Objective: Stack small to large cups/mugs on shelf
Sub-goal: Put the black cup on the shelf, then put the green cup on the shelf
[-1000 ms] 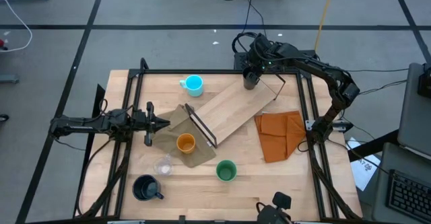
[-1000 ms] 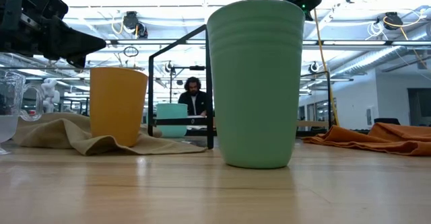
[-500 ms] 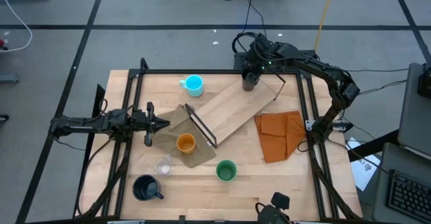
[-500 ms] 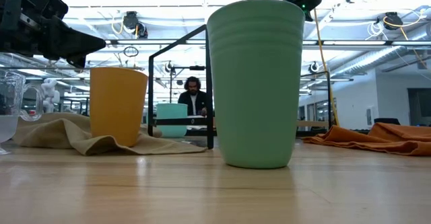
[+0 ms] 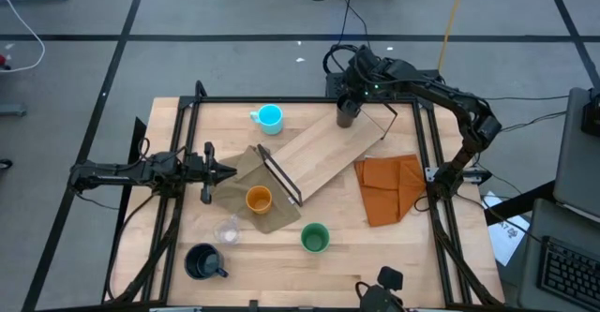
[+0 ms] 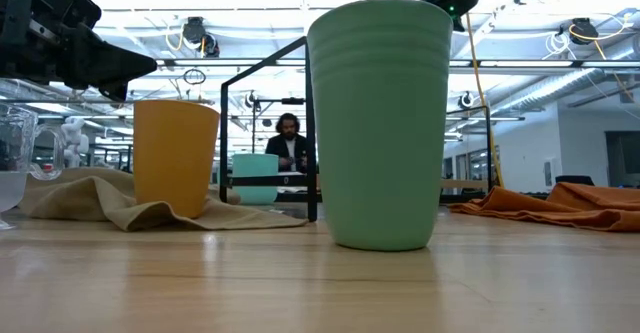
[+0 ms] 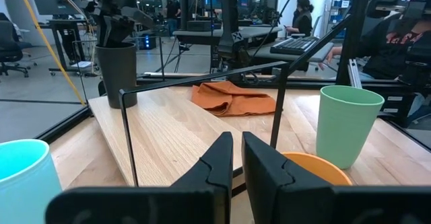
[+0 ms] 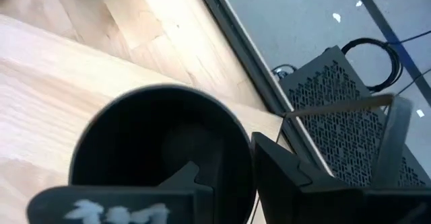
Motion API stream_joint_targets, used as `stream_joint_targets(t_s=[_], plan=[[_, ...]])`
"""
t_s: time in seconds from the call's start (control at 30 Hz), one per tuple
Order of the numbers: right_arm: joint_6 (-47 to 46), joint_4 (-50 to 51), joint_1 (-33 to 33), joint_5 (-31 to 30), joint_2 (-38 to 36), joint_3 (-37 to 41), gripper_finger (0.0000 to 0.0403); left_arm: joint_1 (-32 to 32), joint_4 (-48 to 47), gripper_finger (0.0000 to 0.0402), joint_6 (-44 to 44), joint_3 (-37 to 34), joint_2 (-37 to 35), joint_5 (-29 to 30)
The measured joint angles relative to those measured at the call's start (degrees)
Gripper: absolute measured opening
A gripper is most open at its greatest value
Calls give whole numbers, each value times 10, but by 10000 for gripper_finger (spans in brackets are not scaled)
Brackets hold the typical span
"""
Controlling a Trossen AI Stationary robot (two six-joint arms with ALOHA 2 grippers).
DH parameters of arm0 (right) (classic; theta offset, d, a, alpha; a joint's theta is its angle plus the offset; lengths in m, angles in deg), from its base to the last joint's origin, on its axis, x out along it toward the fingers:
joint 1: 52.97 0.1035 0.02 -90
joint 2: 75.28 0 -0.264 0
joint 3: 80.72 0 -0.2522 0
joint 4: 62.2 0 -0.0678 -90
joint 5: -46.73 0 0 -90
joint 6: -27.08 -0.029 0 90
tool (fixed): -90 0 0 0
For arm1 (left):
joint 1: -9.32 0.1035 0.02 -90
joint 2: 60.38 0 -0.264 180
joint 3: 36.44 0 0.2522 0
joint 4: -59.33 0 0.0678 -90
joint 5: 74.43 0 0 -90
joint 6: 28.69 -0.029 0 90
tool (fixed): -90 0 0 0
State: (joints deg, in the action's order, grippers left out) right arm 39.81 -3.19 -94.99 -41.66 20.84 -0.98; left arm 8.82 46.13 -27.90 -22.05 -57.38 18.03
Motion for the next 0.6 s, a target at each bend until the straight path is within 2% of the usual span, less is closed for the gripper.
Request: stream_joint_targets(t_s=[0.27, 0.6], plan=[[2, -4, 0, 0, -12, 0, 64, 0, 0, 35, 2, 0, 0, 0], [-11, -22, 0, 0, -69, 0, 64, 0, 0, 35, 2, 0, 0, 0]])
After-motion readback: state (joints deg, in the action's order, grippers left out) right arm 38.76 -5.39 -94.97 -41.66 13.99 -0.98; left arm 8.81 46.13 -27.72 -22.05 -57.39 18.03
